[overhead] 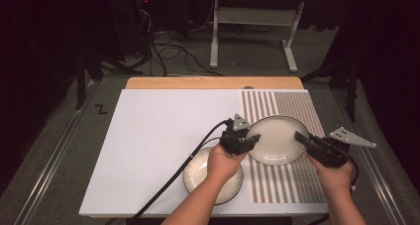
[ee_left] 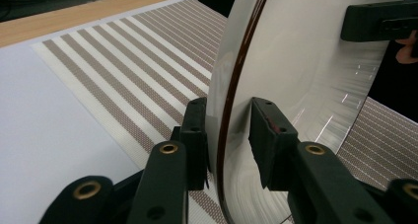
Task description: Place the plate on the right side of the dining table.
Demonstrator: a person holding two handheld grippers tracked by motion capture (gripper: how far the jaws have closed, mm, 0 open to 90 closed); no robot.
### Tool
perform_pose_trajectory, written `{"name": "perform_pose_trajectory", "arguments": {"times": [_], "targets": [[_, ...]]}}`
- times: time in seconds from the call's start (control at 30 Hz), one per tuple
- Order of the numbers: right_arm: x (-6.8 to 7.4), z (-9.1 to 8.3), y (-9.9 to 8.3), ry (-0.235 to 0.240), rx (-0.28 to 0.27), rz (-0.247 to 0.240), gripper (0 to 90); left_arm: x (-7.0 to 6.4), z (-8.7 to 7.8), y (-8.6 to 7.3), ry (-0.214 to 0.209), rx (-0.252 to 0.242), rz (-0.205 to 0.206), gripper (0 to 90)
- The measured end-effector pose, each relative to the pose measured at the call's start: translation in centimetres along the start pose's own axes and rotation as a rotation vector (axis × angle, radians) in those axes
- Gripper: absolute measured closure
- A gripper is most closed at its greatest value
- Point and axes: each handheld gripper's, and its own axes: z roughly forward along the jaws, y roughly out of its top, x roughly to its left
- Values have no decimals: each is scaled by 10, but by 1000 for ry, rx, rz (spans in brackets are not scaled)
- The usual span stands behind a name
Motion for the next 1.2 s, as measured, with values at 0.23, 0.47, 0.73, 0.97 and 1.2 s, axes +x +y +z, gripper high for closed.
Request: {"name": "perform_pose_trajectory", "arguments": {"times": [0.23, 0.47, 0.73, 0.97, 1.2], "targets": [[-18, -3, -8, -38, 13, 22, 763, -3, 27, 3, 6, 40, 1, 670], [-31, -2, -16, -60, 26, 41, 762, -4, 44, 3, 13, 81, 13, 670], [-38, 1, -18, -78, 31, 49, 762, -6, 56, 4, 45, 142, 23, 681], [-42, -1, -24, -78, 29, 57, 772, -7, 63, 2, 47, 167, 16, 686], [-43, 2, -27, -78, 37, 64, 780, -6, 65, 2, 75, 185, 15, 672]]}}
